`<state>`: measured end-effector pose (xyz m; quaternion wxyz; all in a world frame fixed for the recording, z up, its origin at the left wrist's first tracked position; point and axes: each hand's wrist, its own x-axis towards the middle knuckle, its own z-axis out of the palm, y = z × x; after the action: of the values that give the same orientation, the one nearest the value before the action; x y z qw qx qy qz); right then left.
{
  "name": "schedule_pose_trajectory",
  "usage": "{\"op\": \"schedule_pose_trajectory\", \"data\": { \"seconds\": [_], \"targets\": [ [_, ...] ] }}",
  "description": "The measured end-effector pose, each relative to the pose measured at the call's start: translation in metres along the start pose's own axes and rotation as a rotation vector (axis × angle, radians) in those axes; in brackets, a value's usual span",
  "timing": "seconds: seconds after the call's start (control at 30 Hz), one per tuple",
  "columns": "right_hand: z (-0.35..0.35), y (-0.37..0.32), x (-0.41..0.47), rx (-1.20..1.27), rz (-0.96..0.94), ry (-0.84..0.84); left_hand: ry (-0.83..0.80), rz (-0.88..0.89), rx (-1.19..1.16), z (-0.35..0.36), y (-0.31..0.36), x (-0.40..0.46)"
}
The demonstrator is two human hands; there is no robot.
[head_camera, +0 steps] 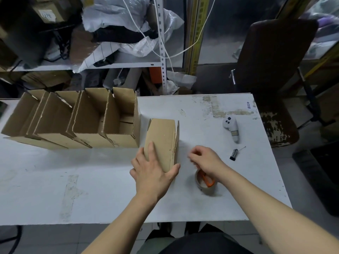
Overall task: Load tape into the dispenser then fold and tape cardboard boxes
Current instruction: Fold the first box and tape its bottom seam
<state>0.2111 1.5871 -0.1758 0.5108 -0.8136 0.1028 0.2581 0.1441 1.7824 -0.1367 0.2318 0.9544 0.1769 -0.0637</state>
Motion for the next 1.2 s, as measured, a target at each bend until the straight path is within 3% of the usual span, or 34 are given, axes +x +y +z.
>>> {"op": "schedule_pose_trajectory", "data": {
  "seconds": [0.03, 0.1, 0.2, 0.37, 0.5, 0.6, 0.67, 0.8, 0.87, 0.93, 1.03, 1.2],
  "targets": [
    [-0.009, 0.014, 0.002, -0.240, -0.001, 0.114, -0.005, 0.001, 0.007, 0.001, 0.000, -0.001],
    [-0.021, 0.040, 0.002, -0.584, 0.071, 0.168, -0.016, 0.007, 0.024, 0.002, 0.002, -0.002],
    [-0.019, 0.067, 0.003, -0.715, 0.188, 0.071, -0.017, 0.002, 0.035, 0.002, 0.002, -0.001],
    [-0.014, 0.085, 0.010, -0.720, 0.130, 0.112, -0.037, -0.013, 0.013, -0.002, 0.004, 0.001],
    [-0.023, 0.060, 0.002, -0.414, 0.103, 0.112, -0.084, -0.020, -0.003, -0.011, 0.006, 0.001],
    [-0.036, 0.024, -0.020, -0.128, -0.048, 0.134, 0.066, 0.130, -0.006, -0.027, 0.015, -0.003],
    [-0.044, 0.001, -0.038, 0.010, -0.218, 0.150, 0.098, 0.179, -0.213, -0.044, 0.028, -0.002],
    [-0.056, -0.025, -0.067, -0.077, -0.521, 0.190, -0.441, -0.177, -0.940, -0.080, 0.062, 0.004],
    [-0.062, -0.030, -0.073, -0.179, -0.665, 0.194, -0.570, -0.253, -1.081, -0.085, 0.069, 0.007],
    [-0.065, -0.032, -0.071, -0.257, -0.774, 0.206, -0.587, -0.292, -1.192, -0.085, 0.070, 0.009],
    [-0.070, -0.029, -0.064, -0.427, -0.892, 0.245, -0.503, -0.277, -1.201, -0.083, 0.070, 0.009],
    [-0.072, -0.027, -0.058, -0.663, -1.021, 0.373, -0.182, -0.045, -0.853, -0.071, 0.069, 0.009]
  ]
}}
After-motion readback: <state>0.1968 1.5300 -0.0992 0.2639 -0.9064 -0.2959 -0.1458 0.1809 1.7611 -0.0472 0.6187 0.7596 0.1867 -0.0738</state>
